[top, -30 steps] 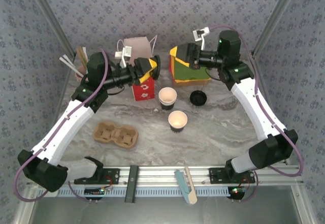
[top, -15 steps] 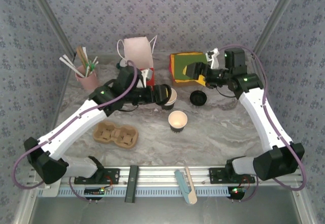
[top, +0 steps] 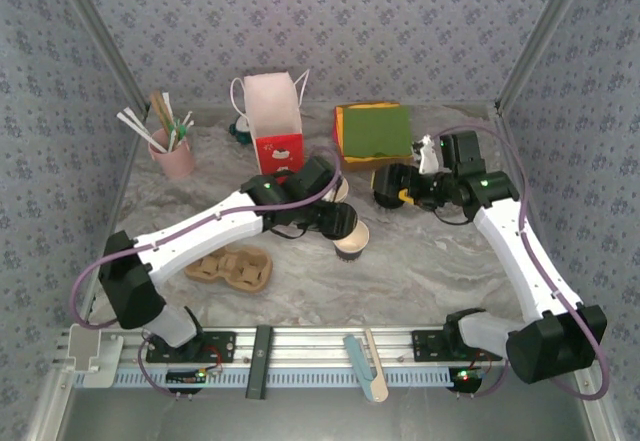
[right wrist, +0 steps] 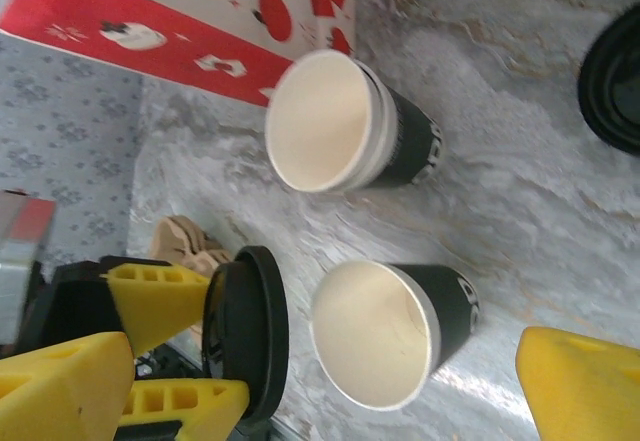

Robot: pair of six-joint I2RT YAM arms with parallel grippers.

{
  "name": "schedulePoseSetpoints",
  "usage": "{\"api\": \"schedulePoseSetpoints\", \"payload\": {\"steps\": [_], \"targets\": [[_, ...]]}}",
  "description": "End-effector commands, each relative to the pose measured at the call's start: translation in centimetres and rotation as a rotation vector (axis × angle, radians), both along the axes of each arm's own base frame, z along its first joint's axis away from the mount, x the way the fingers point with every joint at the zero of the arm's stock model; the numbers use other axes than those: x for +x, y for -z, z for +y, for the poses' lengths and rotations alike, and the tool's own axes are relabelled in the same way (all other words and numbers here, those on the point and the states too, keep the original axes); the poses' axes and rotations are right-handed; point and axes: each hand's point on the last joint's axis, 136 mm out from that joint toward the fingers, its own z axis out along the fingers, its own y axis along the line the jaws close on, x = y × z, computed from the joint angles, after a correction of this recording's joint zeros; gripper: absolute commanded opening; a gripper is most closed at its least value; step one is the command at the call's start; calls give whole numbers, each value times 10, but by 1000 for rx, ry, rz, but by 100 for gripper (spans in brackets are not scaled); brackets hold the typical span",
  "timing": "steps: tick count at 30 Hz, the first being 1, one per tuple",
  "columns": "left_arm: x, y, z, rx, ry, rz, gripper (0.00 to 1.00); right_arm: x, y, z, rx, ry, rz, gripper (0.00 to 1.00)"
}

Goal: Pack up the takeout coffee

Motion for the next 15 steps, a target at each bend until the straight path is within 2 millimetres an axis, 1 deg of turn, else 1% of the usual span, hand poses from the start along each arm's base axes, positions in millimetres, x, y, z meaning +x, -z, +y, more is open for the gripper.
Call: {"api": "schedulePoseSetpoints", "payload": {"steps": [1,3,9,15], "targets": [[1,-1,-7,67,45,-47,67,-16,17,-7,-61,-4,36,100],[1,3,-10,91,56,-57,66,-20,22,-10,-72,-1,43,100],[2,13,-14,132,74,-55,66,-25,27,-17,-98,24,47,100],[0,22,-15,196,103,-53,67,-28,40,-34,-148,74,88,100]]}}
